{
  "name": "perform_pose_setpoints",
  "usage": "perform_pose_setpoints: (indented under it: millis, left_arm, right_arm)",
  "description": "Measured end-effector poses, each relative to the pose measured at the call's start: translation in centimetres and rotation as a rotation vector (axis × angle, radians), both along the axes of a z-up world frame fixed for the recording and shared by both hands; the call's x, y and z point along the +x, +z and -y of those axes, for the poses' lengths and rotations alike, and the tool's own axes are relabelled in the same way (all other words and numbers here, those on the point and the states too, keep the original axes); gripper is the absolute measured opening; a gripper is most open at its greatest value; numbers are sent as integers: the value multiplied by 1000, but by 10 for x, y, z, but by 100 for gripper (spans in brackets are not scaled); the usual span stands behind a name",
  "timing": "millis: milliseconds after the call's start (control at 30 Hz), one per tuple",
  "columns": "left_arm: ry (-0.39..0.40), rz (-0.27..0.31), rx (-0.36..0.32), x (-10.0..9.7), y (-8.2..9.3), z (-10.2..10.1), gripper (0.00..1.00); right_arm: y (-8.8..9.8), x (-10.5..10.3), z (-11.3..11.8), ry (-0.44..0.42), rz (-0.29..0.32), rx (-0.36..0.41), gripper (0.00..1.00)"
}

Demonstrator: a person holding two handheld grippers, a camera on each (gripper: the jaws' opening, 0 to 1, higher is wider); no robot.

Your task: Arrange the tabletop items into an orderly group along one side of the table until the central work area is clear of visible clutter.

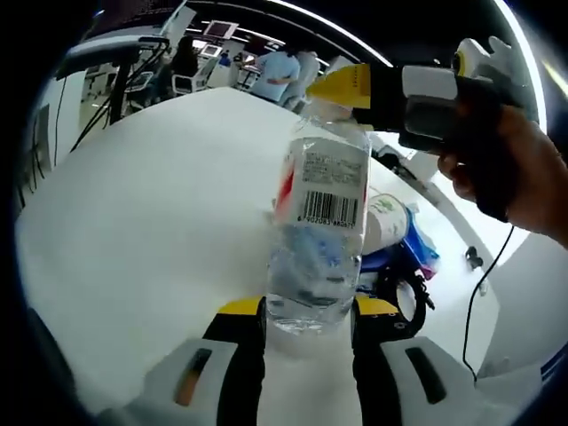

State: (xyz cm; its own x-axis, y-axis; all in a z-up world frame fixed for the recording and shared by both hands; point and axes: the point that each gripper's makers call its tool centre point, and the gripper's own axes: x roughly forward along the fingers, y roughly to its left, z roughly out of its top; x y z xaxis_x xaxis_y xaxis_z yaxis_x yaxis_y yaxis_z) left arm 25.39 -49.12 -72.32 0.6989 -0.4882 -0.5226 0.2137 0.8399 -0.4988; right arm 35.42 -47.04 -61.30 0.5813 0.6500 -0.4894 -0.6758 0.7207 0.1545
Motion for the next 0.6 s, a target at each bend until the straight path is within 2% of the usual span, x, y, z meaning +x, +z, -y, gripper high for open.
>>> perform_pose_setpoints:
  millis: [167,600]
  left_arm:
    - [-11,2,21,-3,-1,2,37]
    - [-24,25,10,-8,4,9,37]
  right_arm:
    - [10,-15,-6,74,113,-45,20]
    - [18,-33,2,67,198,-48,20]
